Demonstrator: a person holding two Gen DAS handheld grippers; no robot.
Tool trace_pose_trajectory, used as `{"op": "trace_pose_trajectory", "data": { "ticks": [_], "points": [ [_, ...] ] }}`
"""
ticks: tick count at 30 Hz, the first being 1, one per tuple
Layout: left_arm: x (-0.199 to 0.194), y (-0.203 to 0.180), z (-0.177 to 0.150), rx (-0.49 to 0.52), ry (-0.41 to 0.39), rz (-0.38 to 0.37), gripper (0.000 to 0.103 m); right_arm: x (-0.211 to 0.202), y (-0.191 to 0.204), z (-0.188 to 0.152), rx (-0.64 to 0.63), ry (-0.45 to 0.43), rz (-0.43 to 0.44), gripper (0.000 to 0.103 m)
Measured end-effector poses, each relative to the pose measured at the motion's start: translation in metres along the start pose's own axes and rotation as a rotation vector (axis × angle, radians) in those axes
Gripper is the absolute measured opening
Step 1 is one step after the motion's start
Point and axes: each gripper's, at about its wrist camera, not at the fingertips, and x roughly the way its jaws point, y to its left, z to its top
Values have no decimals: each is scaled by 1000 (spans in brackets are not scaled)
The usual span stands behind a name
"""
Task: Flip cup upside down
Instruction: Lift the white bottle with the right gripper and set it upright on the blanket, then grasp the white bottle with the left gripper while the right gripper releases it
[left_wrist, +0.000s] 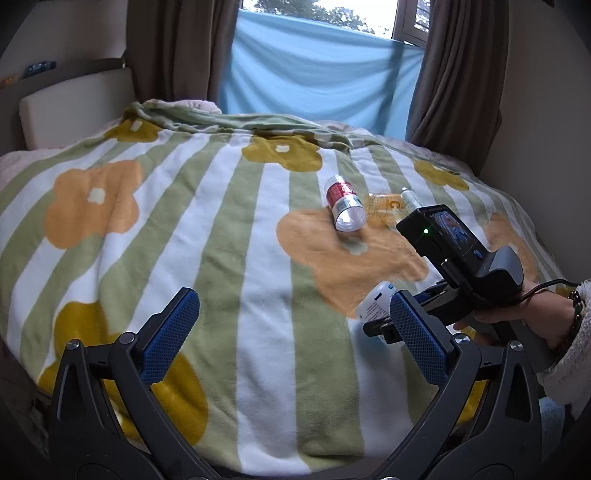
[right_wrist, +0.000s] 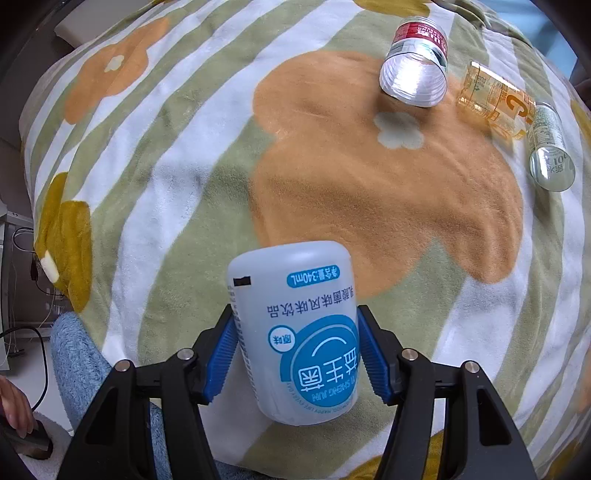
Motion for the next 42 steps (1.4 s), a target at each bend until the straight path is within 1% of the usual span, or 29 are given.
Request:
{"op": "trace_pose_trajectory", "data": {
  "ticks": [5, 8, 9, 10, 11, 12, 13, 15, 17, 21, 23, 24, 27, 29, 31, 33, 34, 36, 40, 42],
  "points": [
    [17, 4, -12, -8, 84, -8, 103, 7, 1, 4, 27, 5, -3, 60],
    [27, 5, -17, -15, 129, -13, 103, 10, -1, 5, 55, 4, 18, 60],
    [30, 5, -19, -16, 144, -16, 103, 10, -2, 5, 68, 3, 29, 63],
    [33, 5, -20, -17, 161, -22, 103, 8, -2, 7, 84, 1, 41, 67],
    [37, 5, -21, -18, 184, -28, 103, 8, -4, 7, 101, 0, 54, 85],
    [40, 5, -22, -20, 208, -31, 103, 7, -7, 7, 116, -7, 69, 98],
    [43, 5, -23, -24, 230, -39, 103, 4, -10, 6, 127, -20, 84, 100],
    [48, 6, -21, -32, 276, -72, 103, -5, -15, 3, 134, -44, 97, 101],
    [52, 6, -16, -45, 323, -94, 103, -21, -24, -2, 144, -90, 106, 101],
    [64, -3, 9, -52, 406, -151, 103, -61, -46, -24, 175, -193, 114, 101],
    [73, -13, 23, -59, 452, -193, 103, -81, -54, -35, 173, -246, 83, 102],
    [80, -20, 29, -61, 486, -202, 103, -90, -57, -40, 170, -272, 58, 102],
    [107, -46, 40, -56, 595, -218, 103, -107, -62, -56, 164, -324, -26, 102],
    [128, -61, 40, -70, 673, -216, 103, -110, -63, -69, 169, -351, -43, 102],
    [151, -72, 37, -124, 765, -249, 103, -112, -65, -83, 172, -385, -48, 102],
    [173, -77, 30, -229, 855, -292, 103, -115, -68, -98, 171, -430, -66, 102],
    [182, -77, 27, -280, 884, -289, 103, -114, -66, -105, 171, -454, -77, 102],
    [196, -77, 24, -332, 911, -235, 103, -112, -66, -120, 174, -495, -79, 102],
    [222, -85, 17, -320, 954, -143, 103, -105, -72, -143, 203, -556, -44, 102],
    [231, -86, 12, -341, 975, -112, 103, -99, -76, -149, 217, -576, -28, 102]
  ]
}}
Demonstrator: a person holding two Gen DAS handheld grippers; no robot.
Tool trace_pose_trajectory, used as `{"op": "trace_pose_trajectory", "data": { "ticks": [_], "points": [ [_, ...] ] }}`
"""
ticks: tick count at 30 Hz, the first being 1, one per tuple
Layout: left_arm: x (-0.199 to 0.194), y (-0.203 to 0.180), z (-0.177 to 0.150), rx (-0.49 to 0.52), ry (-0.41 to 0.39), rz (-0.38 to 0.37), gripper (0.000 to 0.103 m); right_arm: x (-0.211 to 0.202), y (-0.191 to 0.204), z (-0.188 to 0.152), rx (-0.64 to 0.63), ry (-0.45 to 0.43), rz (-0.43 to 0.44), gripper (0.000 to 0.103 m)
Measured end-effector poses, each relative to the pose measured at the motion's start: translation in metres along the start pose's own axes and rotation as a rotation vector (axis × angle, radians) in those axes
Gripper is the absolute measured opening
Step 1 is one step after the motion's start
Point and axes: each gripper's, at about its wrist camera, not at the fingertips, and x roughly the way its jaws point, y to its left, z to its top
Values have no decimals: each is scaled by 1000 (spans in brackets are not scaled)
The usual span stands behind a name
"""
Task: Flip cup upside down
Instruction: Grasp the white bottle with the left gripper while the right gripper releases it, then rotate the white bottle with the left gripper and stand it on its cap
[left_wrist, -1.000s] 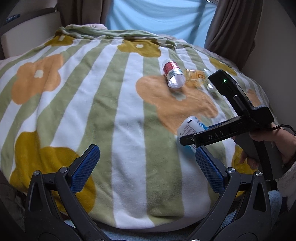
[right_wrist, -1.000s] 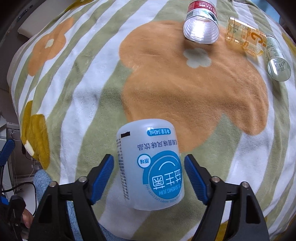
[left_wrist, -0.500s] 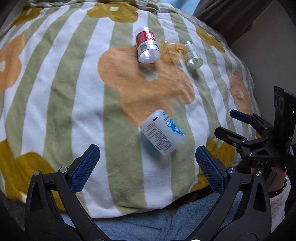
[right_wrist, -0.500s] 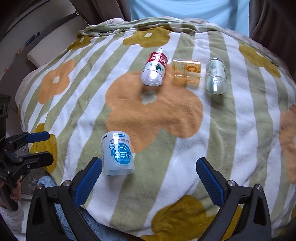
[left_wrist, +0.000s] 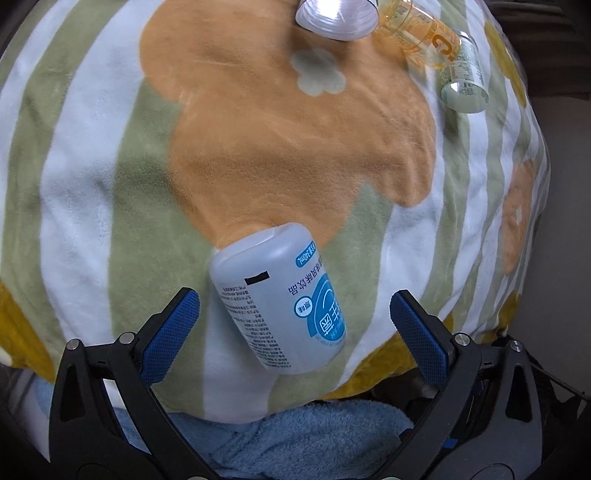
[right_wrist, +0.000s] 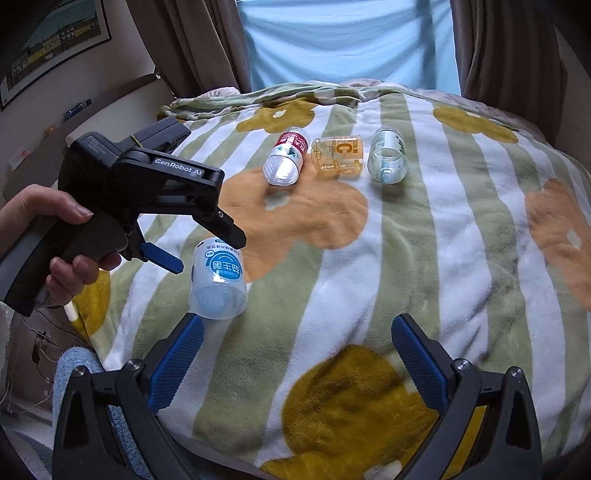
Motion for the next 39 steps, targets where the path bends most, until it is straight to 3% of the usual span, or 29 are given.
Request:
{"op": "trace_pose_trajectory", "data": {
  "ticks": [7, 17, 22, 25, 32, 36, 39],
  "points": [
    [14, -3, 13, -51, -13, 94, 101, 7, -10, -14, 54, -39, 93, 102],
    [30, -2, 19, -27, -4, 153, 67, 5, -19, -16, 104, -63, 158, 102],
    [23, -2, 20, 17, -59, 148, 65, 3, -17, -17, 101, -72, 159, 102],
    [5, -2, 19, 69, -151, 145, 65, 3, -17, -17, 101, -75, 156, 102],
    [-32, -11, 7, 268, -483, 201, 65, 1, -18, -17, 107, -82, 152, 102],
    [-25, -19, -8, 356, -649, 221, 65, 4, -18, -17, 109, -70, 140, 102],
    [-10, -27, -11, 419, -720, 248, 65, 8, -19, -17, 114, -56, 138, 102]
  ]
}}
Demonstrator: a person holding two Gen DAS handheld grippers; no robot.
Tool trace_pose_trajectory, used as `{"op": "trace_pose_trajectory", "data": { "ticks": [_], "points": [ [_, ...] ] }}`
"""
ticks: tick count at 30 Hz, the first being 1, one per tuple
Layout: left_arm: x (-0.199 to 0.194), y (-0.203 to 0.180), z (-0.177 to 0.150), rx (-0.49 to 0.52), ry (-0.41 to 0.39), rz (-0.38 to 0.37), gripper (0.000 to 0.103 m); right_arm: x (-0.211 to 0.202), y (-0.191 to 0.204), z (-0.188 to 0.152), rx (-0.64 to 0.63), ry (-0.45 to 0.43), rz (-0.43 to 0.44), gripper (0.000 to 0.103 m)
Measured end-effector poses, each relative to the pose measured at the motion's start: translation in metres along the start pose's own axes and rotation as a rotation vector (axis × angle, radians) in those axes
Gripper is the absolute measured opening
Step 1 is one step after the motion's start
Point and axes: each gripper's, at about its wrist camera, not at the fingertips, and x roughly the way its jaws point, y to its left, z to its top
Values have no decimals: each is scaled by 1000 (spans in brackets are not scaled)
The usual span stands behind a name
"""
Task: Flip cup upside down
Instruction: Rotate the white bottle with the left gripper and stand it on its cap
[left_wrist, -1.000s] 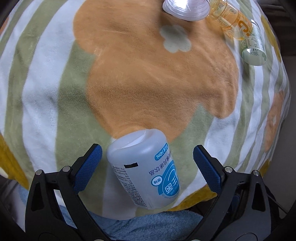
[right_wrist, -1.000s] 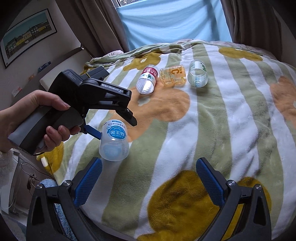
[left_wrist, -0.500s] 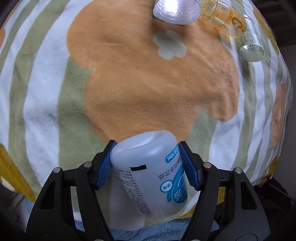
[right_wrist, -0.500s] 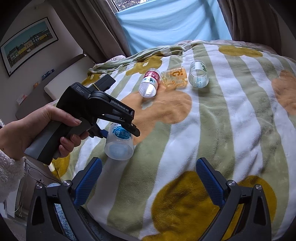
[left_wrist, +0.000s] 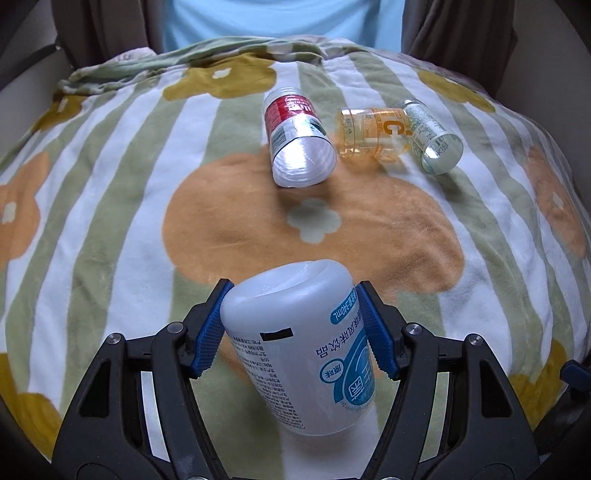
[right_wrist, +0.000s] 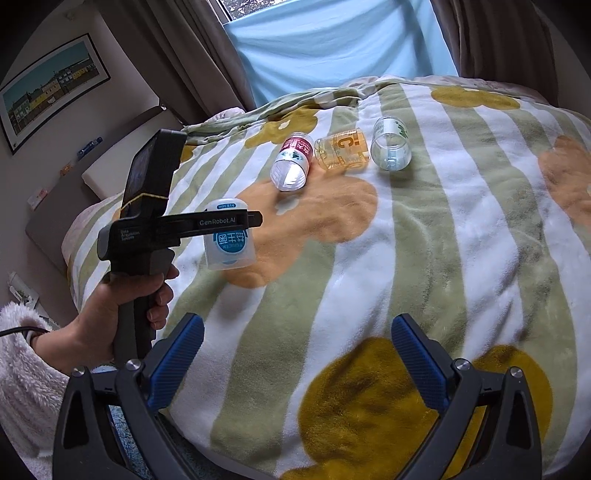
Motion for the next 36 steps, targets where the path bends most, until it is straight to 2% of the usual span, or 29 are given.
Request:
{"op": "trace_pose_trajectory", "data": {
  "ticks": [8, 15, 23, 28, 30, 31, 32, 33, 36],
  "points": [
    [-19, 5, -33, -13, -73, -30, 65, 8, -1, 0, 1, 21, -7, 102],
    [-32, 7, -48, -17, -74, -39, 64, 11, 0, 0, 1, 29, -8, 102],
    [-36, -10, -59, 87, -77, -9, 63, 12, 0, 0, 6, 32, -9, 102],
    [-31, -13, -63, 94, -55, -66, 63, 12, 0, 0, 6, 33, -13, 102],
    [-30, -13, -66, 91, -42, -84, 67, 11, -1, 0, 7, 33, -14, 102],
    [-30, -13, -67, 90, -41, -85, 79, 11, -2, -1, 8, 32, -15, 102],
    [-30, -13, -69, 89, -45, -82, 96, 11, -2, -1, 8, 32, -14, 102],
    [-32, -13, -70, 88, -58, -83, 101, 11, -2, -1, 9, 32, -13, 102],
    [-39, -12, -71, 92, -92, -90, 103, 11, -3, 0, 11, 34, -14, 102]
  ]
}}
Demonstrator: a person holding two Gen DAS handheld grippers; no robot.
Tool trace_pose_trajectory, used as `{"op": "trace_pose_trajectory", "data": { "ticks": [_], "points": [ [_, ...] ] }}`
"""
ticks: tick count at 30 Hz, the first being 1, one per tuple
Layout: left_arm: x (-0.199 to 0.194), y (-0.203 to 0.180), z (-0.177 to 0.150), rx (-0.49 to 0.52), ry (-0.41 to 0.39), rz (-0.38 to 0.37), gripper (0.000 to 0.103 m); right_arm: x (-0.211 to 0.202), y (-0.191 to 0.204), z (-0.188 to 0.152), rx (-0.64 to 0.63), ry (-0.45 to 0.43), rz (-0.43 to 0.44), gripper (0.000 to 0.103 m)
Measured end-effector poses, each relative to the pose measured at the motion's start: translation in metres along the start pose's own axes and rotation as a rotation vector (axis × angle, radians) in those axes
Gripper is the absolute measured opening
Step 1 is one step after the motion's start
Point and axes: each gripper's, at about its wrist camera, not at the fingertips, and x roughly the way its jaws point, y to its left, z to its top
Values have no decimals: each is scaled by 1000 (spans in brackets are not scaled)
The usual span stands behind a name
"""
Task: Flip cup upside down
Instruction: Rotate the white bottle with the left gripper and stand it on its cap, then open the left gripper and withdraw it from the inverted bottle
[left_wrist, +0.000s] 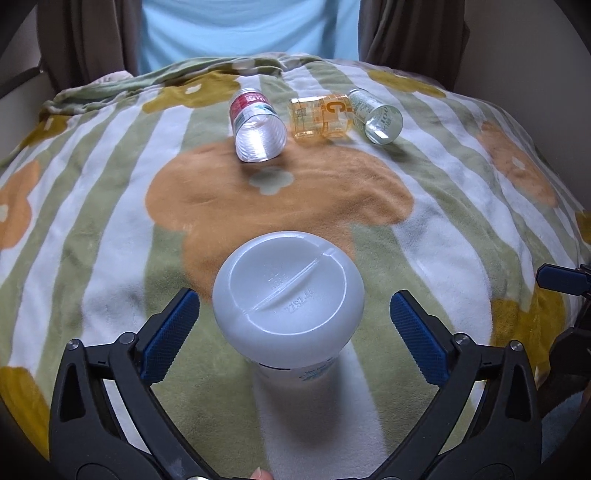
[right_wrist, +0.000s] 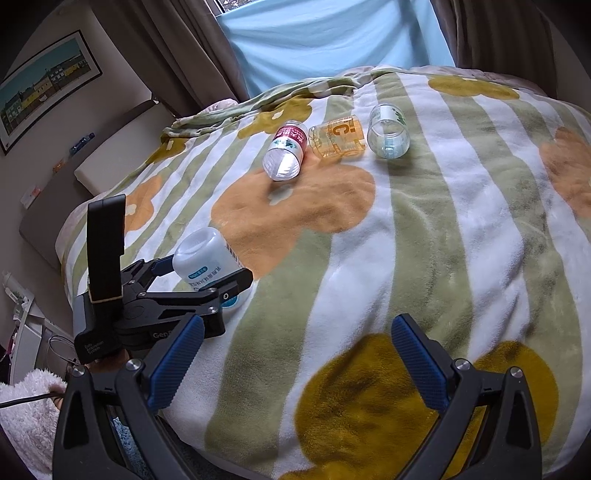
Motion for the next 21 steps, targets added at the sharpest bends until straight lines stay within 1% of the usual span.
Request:
{"op": "trace_pose_trajectory", "data": {
  "ticks": [2, 5, 13, 17, 21],
  "points": [
    [0, -2, 1, 19, 0, 16, 103, 1, -1, 0, 2, 3, 1, 102],
    [0, -3, 2, 32, 1, 21, 103, 2, 0, 1, 1, 6, 0, 102],
    [-7, 3, 4, 8, 0, 10, 103, 9, 3, 1, -12, 17, -19, 102],
    [-20, 12, 7, -12, -12, 2, 103, 9, 10, 1, -36, 13, -42, 102],
    [-45, 24, 12, -34, -49, -3, 103, 0, 28, 3, -106, -21, -95, 102]
  ]
}}
